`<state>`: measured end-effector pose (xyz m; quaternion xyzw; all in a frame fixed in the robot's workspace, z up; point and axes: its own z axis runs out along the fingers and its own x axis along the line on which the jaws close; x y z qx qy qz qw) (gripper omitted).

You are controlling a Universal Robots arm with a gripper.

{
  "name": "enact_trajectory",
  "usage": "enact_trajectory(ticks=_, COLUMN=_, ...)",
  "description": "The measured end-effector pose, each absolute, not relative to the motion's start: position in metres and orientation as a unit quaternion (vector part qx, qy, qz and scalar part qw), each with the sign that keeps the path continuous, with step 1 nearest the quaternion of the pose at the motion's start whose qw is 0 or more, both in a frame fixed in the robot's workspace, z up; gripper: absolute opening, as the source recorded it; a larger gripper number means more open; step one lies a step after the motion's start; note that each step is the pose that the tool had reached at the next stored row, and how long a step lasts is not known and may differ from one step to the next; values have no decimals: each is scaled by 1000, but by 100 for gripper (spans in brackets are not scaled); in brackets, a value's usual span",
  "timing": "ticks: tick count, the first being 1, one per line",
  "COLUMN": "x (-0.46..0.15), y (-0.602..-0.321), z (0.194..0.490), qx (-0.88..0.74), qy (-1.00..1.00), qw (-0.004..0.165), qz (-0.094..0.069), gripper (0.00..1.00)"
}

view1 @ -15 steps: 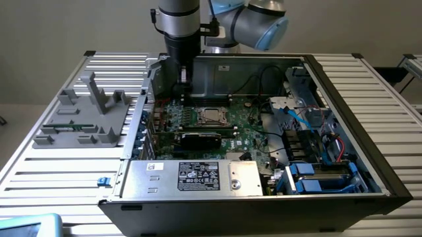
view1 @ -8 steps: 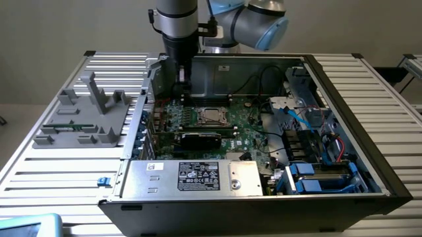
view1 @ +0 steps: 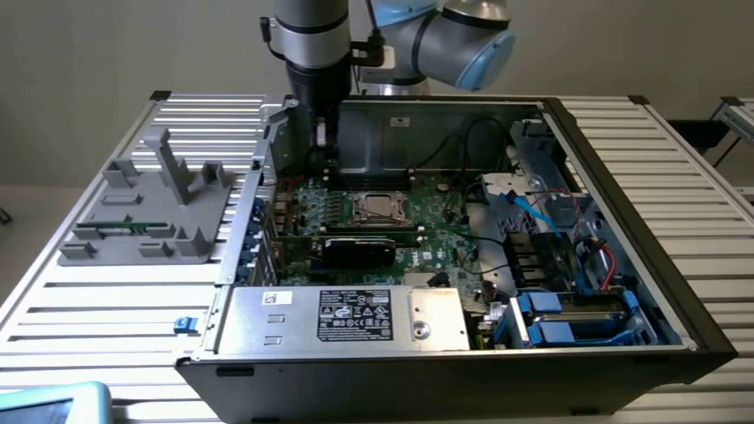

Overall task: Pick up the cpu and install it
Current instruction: 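Close the cpu cover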

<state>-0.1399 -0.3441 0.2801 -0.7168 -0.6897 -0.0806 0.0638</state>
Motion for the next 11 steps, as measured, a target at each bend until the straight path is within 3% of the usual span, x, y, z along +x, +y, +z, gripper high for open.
enact_trajectory(ticks=11, x=-143, y=-344, z=279, qx=-716, qy=-688, qw=72, qz=-88, gripper=12)
